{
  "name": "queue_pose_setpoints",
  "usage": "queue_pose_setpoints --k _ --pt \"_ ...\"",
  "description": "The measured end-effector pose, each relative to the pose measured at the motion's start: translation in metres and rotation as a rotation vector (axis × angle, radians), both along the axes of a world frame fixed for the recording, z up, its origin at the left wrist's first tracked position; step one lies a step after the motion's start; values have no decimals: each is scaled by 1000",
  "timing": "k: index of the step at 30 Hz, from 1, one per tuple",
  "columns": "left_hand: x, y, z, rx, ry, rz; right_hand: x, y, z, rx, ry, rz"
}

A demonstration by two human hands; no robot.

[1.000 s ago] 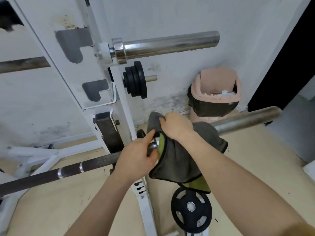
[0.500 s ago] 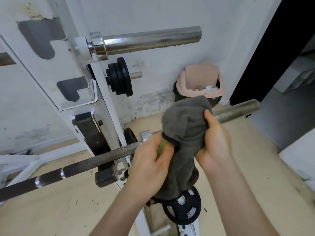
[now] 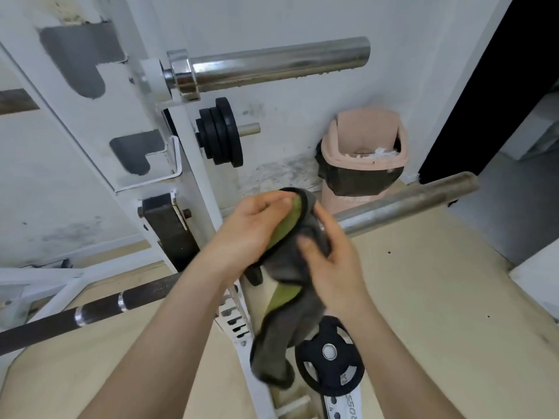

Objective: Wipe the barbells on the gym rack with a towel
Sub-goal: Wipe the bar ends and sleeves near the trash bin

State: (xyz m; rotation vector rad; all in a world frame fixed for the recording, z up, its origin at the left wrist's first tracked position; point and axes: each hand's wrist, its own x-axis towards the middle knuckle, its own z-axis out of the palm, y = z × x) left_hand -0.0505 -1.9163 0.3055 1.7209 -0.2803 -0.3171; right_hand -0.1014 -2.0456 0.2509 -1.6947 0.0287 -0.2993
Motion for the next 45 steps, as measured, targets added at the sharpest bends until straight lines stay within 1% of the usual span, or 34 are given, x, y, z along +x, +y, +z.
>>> queue_pose_setpoints --k 1,2,3,4,6,7,8,9,10,13,15,18,19,21,23,24,25,26,27,28,29,30,32,33,35,37,39,40,42,43,45 --pt "3 9 -5 1 -10 57 5 -8 2 -6 -48 -145" --pt "5 20 -13 67 -50 131 9 -18 5 -6 -93 -258" --pt "5 30 -20 215 -106 183 13 -27 9 -22 -124 -324" --pt "3 36 -29 413 -151 161 17 -32 15 -72 -130 -337" --pt "-4 35 -47 749 -217 -10 28 -26 18 -315 -35 -252" --pt "-6 32 -56 850 -282 -65 35 -16 12 -464 31 -183" --pt "-7 29 -61 899 -356 -72 39 -3 6 -610 78 -140" --pt "-8 27 -62 906 -403 -48 42 12 -1 -735 88 -117" --pt "-7 26 -63 891 -404 -16 43 25 -6 -822 82 -103" --pt "-1 29 -65 879 -353 16 52 37 -10 -912 59 -92" --pt "-1 29 -67 871 -368 32 70 32 -7 -991 157 -24" --pt "-5 28 -65 798 -376 40 104 23 4 -1060 373 109" --pt "-7 29 -64 781 -389 48 111 17 6 -1081 411 102" --pt "-10 31 -68 756 -443 58 121 -6 7 -1134 434 -27" --pt "-9 32 -70 644 -435 74 123 -39 8 -1126 443 -207" --pt "-8 30 -69 585 -388 92 121 -52 9 -1065 426 -262" --pt "-5 27 -69 576 -345 106 117 -58 9 -972 383 -267" --pt "-2 24 -70 628 -338 92 110 -54 10 -884 321 -231" --pt "2 20 -70 725 -347 61 102 -42 10 -826 243 -167" --pt "4 16 -71 793 -362 44 92 -26 7 -815 179 -86" --pt "5 13 -71 795 -380 52 82 -8 0 -850 135 -5" --pt "4 11 -71 753 -381 66 73 6 -7 -910 98 39" --pt "-3 11 -72 683 -415 88 69 12 -15 -1038 20 5" --pt "-6 12 -73 683 -433 94 72 4 -16 -1094 6 -11" --pt "-13 13 -77 743 -479 107 79 -22 -17 -1202 20 -23" --pt "-21 12 -81 837 -587 130 89 -58 -19 -1254 77 -89" --pt "-24 10 -77 860 -745 142 94 -96 -16 -1272 219 -186" --pt "-23 7 -72 843 -785 145 96 -112 -13 -1269 299 -225" --pt "-12 0 -68 840 -746 159 98 -123 -7 -1264 394 -244" --pt "-4 -5 -68 877 -686 160 98 -116 -4 -1275 384 -223" --pt "11 -13 -73 978 -531 149 94 -82 -6 -1273 278 -133"
